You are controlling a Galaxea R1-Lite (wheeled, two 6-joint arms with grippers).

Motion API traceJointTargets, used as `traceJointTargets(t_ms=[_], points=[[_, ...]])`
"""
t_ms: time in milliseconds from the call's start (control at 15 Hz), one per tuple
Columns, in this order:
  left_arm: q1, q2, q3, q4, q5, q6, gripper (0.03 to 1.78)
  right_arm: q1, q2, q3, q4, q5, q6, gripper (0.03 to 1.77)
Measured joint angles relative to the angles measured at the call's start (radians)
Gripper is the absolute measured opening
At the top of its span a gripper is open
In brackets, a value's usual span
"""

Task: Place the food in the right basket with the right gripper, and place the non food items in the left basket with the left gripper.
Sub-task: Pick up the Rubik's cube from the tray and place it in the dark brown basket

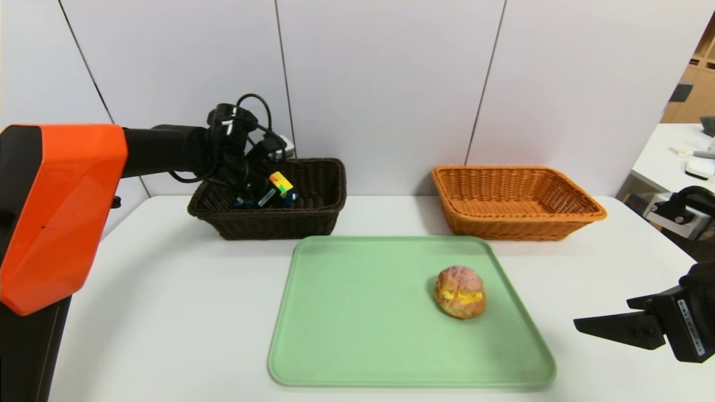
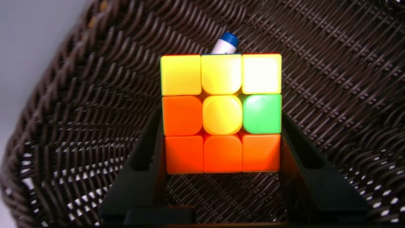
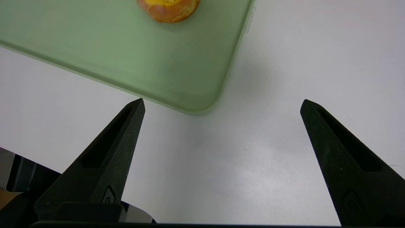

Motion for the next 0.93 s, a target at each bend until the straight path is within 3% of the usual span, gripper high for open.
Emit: traceJointTargets(t_ms=[733,933], points=[[0.001,0.006,-0.011,-0.018,0.003,-0.029,0.95,0.000,-0.009,0.004,0.002,0.000,0.001,1.70],[0.001,0.005,-0.011,-0.044,0.005,-0.035,1.17,0.000,-0.014,0.005,0.003,0.000,0.001,1.70]])
